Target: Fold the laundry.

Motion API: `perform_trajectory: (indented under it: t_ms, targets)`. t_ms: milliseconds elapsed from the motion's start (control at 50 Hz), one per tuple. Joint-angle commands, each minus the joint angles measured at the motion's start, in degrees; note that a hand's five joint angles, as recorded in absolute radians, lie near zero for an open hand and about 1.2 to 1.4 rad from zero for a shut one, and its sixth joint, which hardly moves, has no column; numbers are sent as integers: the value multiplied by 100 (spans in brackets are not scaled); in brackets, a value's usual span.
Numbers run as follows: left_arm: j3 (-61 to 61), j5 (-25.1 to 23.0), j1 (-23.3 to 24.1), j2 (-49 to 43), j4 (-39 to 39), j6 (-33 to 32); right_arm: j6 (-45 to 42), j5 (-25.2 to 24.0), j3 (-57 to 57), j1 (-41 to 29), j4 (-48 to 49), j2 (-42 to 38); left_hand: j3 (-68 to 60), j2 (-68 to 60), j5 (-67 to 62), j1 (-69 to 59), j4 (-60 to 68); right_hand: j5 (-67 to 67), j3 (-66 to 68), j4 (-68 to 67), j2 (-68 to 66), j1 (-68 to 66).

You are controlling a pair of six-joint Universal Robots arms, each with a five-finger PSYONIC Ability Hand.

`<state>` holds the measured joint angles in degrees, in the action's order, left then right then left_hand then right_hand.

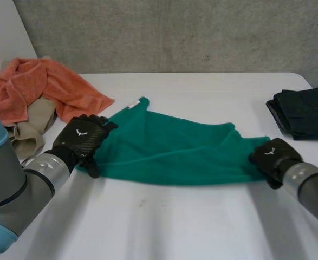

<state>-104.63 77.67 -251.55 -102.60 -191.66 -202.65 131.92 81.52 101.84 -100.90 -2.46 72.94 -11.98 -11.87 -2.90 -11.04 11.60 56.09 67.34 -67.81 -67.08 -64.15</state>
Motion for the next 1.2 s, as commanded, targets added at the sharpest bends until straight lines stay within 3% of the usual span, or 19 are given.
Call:
perform_trajectory:
  t_ms: [20, 100, 200, 400, 540, 600, 620, 640, 760, 1000, 1100, 1200]
  targets:
    - [84, 38, -43, -23, 14, 24, -54, -364, -357, 264, -88, 177, 198, 187, 290, 104, -160, -2764, -2890, 2937, 2863, 2570]
    - [128, 82, -96, -32, 23, 50, 659, -461, -1007, 53, -17, -7, 198, 187, 290, 104, -160, -3723, -3848, 3895, 3822, 3529]
    - [127, 126, -166, -23, 41, 76, 1108, -444, -2000, -290, -175, -806, 198, 187, 290, 104, -160, -3741, -3867, 3914, 3841, 3548]
    - [136, 117, -298, -5, 41, 94, 371, -593, -4057, -387, -1476, -2591, 198, 187, 290, 104, -160, -3758, -3883, 3931, 3857, 3564]
    - [154, 99, -351, -5, 49, 103, 150, -575, -4366, -326, -1064, -3004, 198, 187, 290, 104, -160, -3541, -3666, 3713, 3640, 3347]
    - [163, 73, -386, -5, 49, 103, 141, -602, -4383, -317, -721, -3118, 198, 187, 290, 104, -160, -2286, -2411, 2458, 2385, 2092]
    - [163, 73, -386, -5, 41, 103, 141, -602, -4401, -308, -677, -3128, 198, 187, 290, 104, -160, -1379, -1504, 1551, 1478, 1185]
    - [163, 73, -395, -5, 49, 103, 167, -602, -4410, -308, -633, -3145, 198, 187, 290, 104, -160, 1364, 1238, -1191, -1264, -1557]
    - [198, 90, -448, 4, 49, 94, 255, -663, -4296, -352, -861, -2777, 198, 187, 290, 104, -160, 1391, 1266, -1219, -1292, -1585]
    - [505, 196, -456, -180, 163, 85, 800, -1392, -3383, -290, -1151, -228, 198, 187, 290, 104, -160, 1391, 1266, -1219, -1292, -1585]
    - [584, 257, -456, -304, 286, 85, 739, -1323, -3110, -185, -1388, -341, 198, 187, 290, 104, -160, 1391, 1266, -1219, -1292, -1585]
    - [585, 302, -439, -330, 339, 68, 282, -963, -2688, -71, -2380, -684, 198, 187, 290, 104, -160, 1391, 1266, -1219, -1292, -1585]
